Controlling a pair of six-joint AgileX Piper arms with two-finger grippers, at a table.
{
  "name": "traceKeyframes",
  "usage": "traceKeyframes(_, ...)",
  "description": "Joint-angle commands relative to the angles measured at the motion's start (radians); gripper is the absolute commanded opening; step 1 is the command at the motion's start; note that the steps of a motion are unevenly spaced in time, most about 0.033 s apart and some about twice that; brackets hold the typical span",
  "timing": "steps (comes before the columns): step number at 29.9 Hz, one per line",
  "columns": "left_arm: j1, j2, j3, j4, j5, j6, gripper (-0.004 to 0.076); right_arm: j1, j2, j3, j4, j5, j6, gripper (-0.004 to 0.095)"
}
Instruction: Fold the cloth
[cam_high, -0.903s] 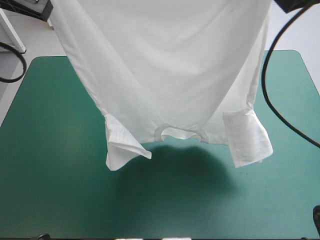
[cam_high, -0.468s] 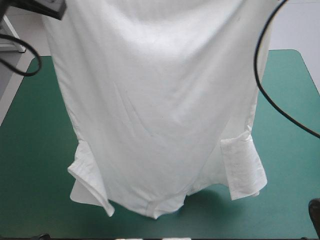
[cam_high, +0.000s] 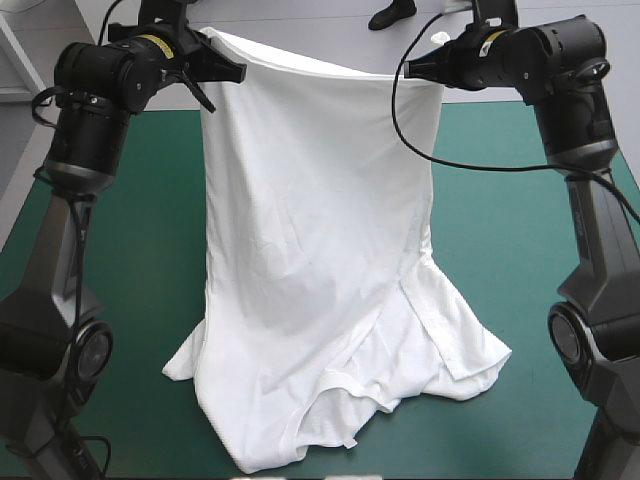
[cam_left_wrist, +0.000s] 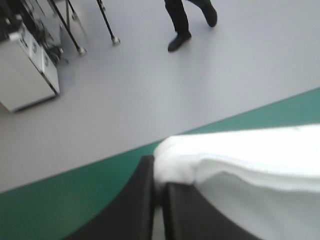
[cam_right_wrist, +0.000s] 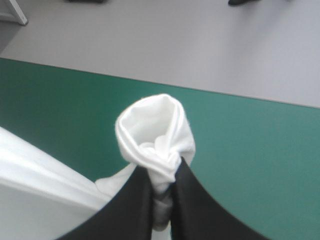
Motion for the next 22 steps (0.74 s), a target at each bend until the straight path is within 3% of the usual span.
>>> traceKeyframes(1, 0.075, 0.055, -0.021, -0.144, -0.060, 0.036, -0.0009, -0.079, 0.043, -0.001, 0.048, -0.076, -0.002, -0.0019)
traceKeyframes(8, 0.109, 0.267, -0.021, -0.175, -0.077, 0.036, -0.0009, -0.181, 0.231, -0.001, 0.227, -0.071, -0.094, -0.0019)
traceKeyframes(15, 0.109, 0.411, -0.021, -0.222, -0.170, 0.036, -0.0009, -0.198, 0.380, -0.001, 0.255, -0.088, -0.106, -0.0019)
traceKeyframes(22, 0.109, 0.491, -0.021, -0.199, -0.295, 0.036, -0.0009, -0.196, 0.462, -0.001, 0.292, -0.172, -0.102, -0.0010)
